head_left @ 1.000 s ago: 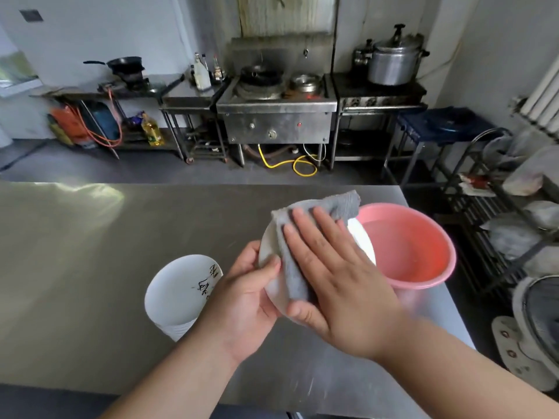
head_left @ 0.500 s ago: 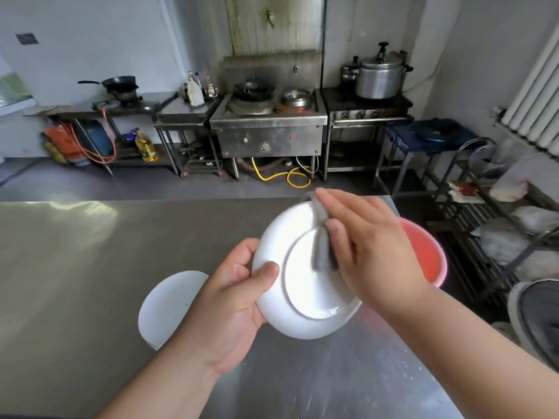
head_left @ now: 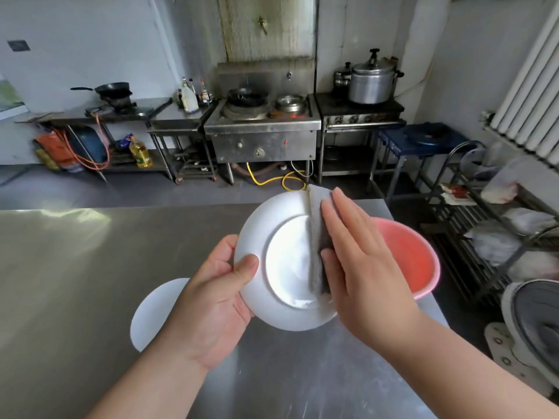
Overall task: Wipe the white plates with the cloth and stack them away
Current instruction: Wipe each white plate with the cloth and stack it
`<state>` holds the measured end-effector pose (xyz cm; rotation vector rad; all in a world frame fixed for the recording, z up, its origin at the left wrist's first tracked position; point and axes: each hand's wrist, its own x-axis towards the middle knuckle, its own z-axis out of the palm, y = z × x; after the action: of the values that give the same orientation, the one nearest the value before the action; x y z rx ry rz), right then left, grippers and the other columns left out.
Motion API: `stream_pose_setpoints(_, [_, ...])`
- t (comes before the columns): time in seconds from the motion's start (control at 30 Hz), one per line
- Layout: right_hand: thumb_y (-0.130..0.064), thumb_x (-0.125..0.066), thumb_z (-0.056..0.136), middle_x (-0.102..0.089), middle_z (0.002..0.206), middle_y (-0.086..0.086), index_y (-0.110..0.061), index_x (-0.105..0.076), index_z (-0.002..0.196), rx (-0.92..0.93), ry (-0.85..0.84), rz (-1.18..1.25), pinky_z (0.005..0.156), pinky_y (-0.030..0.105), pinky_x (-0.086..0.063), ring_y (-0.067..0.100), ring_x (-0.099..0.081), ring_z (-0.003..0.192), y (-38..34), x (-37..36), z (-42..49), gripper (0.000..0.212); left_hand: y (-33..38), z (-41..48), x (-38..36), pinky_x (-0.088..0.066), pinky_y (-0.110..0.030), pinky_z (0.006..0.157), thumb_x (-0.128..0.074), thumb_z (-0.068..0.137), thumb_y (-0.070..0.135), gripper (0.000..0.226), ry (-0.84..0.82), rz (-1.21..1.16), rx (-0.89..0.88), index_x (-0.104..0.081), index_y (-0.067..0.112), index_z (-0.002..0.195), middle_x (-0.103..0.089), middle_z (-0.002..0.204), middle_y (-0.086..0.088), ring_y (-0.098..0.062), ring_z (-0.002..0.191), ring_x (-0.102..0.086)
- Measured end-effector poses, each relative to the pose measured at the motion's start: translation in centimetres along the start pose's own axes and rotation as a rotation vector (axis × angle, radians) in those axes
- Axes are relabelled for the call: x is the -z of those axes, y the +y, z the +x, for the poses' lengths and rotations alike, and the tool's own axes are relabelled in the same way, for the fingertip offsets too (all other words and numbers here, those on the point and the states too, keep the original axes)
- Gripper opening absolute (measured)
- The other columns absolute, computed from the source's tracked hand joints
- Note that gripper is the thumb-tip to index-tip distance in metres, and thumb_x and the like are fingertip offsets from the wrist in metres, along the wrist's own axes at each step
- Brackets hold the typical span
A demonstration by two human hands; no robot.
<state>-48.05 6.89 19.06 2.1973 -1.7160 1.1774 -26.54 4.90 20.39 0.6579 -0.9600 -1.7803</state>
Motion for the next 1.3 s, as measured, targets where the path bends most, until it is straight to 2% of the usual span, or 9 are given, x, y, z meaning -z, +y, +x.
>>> stream_pose_setpoints(0.17, [-0.03,-0.054,0.101,-0.047,0.158,0.008,-0.015,-0.056,0.149,0.116,-0.032,-0.123,0.108,0.05,-0.039,0.034,-0.047,0.131,0.4,1.5,1.2,0.05,-1.3,-0.5,-0.5,-0.061,-0.04,0.082,-0.066,0.088,0.015,0.031,-0.055,-0.003,0.076,-0.067,0.009,0.118,-0.07,0.121,-0.021,-0.03,0.105,-0.071])
stream_pose_setpoints(0.27, [-0.035,-0.048,0.105,-0.047,0.158,0.002,-0.016,-0.048,0.156,0.06,-0.018,-0.102,0.118,0.051,-0.033,0.031,-0.04,0.145,1.3,2.4,2.5,0.054,-0.9,-0.1,-0.8,-0.061,-0.039,0.083,-0.064,0.089,0.014,0.027,-0.061,-0.069,0.021,-0.071,0.014,0.116,-0.071,0.127,-0.018,-0.027,0.111,-0.072])
stream_pose_setpoints(0.47, [-0.031,-0.039,0.107,-0.008,0.174,0.013,-0.01,-0.021,0.165,-0.104,-0.002,0.009,0.131,0.044,-0.009,0.034,-0.007,0.161,-1.0,-0.8,-3.6,0.064,-0.8,0.6,-0.7,-0.061,-0.042,0.087,-0.061,0.093,0.014,0.038,-0.001,-0.131,-0.034,-0.061,0.014,0.131,-0.065,0.141,-0.015,-0.029,0.123,-0.068])
stream_pose_setpoints(0.7, [-0.029,-0.049,0.107,-0.025,0.17,-0.006,-0.018,-0.03,0.164,-0.074,-0.11,0.139,0.126,0.032,-0.024,0.011,-0.024,0.157,2.4,1.7,0.9,0.061,-1.9,0.1,-0.8,-0.062,-0.039,0.08,-0.063,0.09,0.008,0.028,-0.001,-0.137,0.039,-0.073,0.017,0.114,-0.071,0.128,-0.015,-0.026,0.11,-0.073])
stream_pose_setpoints(0.9, [-0.04,-0.04,0.106,0.0,0.175,-0.008,-0.023,-0.014,0.168,-0.287,0.073,0.313,0.125,0.018,-0.006,0.01,-0.005,0.161,-1.1,-1.4,-4.3,0.069,-2.2,1.0,-1.7,-0.059,-0.047,0.098,-0.053,0.098,0.008,0.033,0.048,-0.208,-0.027,-0.059,0.012,0.13,-0.062,0.145,-0.018,-0.031,0.128,-0.065])
stream_pose_setpoints(1.0, [-0.026,-0.052,0.101,-0.022,0.171,-0.002,-0.015,-0.035,0.162,-0.346,0.172,0.443,0.123,0.015,-0.014,0.005,-0.018,0.158,0.0,-0.4,-2.6,0.063,-2.3,0.7,-1.6,-0.056,-0.054,0.099,-0.066,0.095,0.011,0.054,-0.112,-0.22,0.071,-0.054,0.014,0.147,-0.058,0.15,-0.016,-0.037,0.137,-0.057])
stream_pose_setpoints(1.07, [-0.016,-0.054,0.097,-0.041,0.162,-0.004,-0.015,-0.051,0.153,-0.267,0.095,0.476,0.121,0.016,-0.025,0.002,-0.033,0.151,1.5,1.5,0.0,0.056,-1.5,0.9,-1.3,-0.059,-0.054,0.092,-0.081,0.087,0.018,0.064,-0.148,-0.208,0.137,-0.058,0.016,0.147,-0.062,0.147,-0.015,-0.035,0.133,-0.061])
stream_pose_setpoints(1.13, [-0.01,-0.054,0.096,-0.047,0.158,-0.009,-0.018,-0.056,0.15,-0.16,-0.079,0.462,0.12,0.017,-0.029,-0.001,-0.037,0.148,2.5,3.1,2.2,0.054,-0.7,1.3,-0.7,-0.063,-0.048,0.081,-0.075,0.091,0.023,0.047,-0.091,-0.167,0.168,-0.067,0.016,0.137,-0.068,0.138,-0.013,-0.029,0.121,-0.07])
stream_pose_setpoints(1.3, [-0.024,-0.051,0.105,-0.022,0.171,-0.01,-0.02,-0.034,0.163,-0.146,-0.166,0.327,0.128,0.027,-0.019,0.003,-0.02,0.157,1.8,2.3,0.8,0.06,-0.7,1.4,0.1,-0.062,-0.042,0.084,-0.053,0.1,0.017,0.038,-0.051,-0.127,0.08,-0.07,0.018,0.134,-0.068,0.138,-0.012,-0.027,0.122,-0.069])
